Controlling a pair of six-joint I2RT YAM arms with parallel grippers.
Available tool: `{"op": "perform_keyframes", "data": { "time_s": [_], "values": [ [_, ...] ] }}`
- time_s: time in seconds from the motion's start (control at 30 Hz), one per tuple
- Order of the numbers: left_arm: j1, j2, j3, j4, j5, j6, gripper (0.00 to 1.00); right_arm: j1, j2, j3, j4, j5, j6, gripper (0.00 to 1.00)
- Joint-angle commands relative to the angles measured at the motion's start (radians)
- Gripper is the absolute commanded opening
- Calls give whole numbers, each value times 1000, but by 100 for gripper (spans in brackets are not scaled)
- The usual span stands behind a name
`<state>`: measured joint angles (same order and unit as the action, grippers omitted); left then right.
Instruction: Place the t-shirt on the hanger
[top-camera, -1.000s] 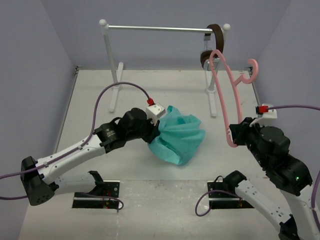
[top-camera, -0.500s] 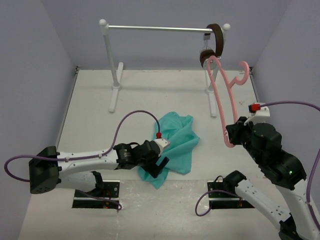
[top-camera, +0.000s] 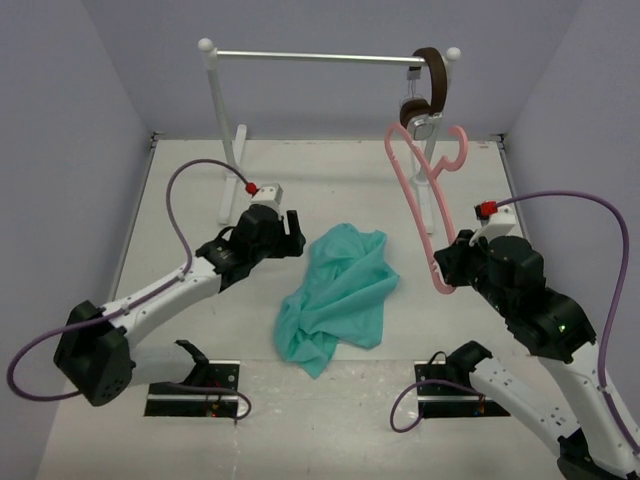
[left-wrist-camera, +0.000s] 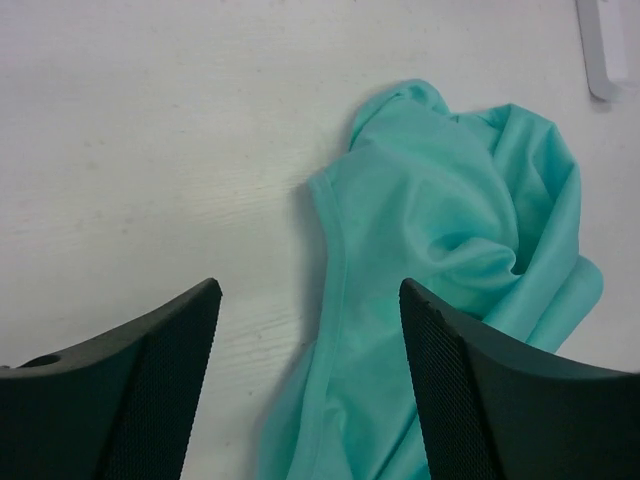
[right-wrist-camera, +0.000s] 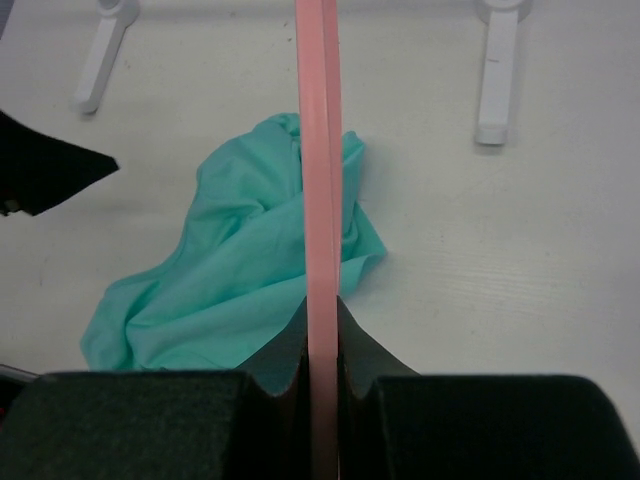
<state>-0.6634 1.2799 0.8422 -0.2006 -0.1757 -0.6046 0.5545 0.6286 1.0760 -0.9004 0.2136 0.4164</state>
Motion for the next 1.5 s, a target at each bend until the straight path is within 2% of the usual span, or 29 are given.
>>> {"op": "perform_keyframes", "data": {
  "time_s": [0.0,0.07,0.27,0.53,0.57,0.73,0.8,0.83,0.9,0.97,1.0,1.07,1.1,1.13,1.2,1.27,1.4,1.47],
  "values": [
    [33,158,59,196,230,9,68,2,1,1,56,-49,7,2],
    [48,194,66,232,255,3,60,1,-7,-2,52,-64,11,2],
    [64,279,64,259,277,10,59,2,-20,-15,44,-86,12,2],
    [70,348,33,315,327,2,62,2,-13,-14,43,-105,12,2],
    [69,347,24,323,331,-1,58,2,-13,-14,43,-105,12,2],
    [68,329,0,341,340,4,18,1,-8,-16,45,-105,12,2],
    [69,323,-3,348,348,9,14,2,-5,-19,51,-105,12,2],
    [68,326,2,340,349,14,7,2,-2,-20,53,-106,12,2],
    [70,332,3,339,352,15,0,2,2,-25,55,-109,10,2],
    [68,334,-3,333,351,14,0,2,2,-27,57,-107,9,2],
    [69,327,-5,308,320,2,13,2,2,-28,55,-106,8,2],
    [70,297,-21,275,237,-19,45,2,2,-28,54,-106,5,2],
    [69,281,-35,273,219,-24,52,2,3,-29,55,-105,4,2],
    [69,271,-48,284,214,-27,54,2,3,-31,54,-105,3,2],
    [70,272,-58,291,226,-30,53,2,7,-32,56,-105,2,2],
    [68,295,-64,306,263,-34,44,1,11,-33,57,-108,1,2],
    [68,313,-136,440,370,-59,41,2,12,-39,63,-103,-1,2],
    [69,321,-159,483,409,-69,35,2,15,-39,62,-99,-1,2]
  ]
}}
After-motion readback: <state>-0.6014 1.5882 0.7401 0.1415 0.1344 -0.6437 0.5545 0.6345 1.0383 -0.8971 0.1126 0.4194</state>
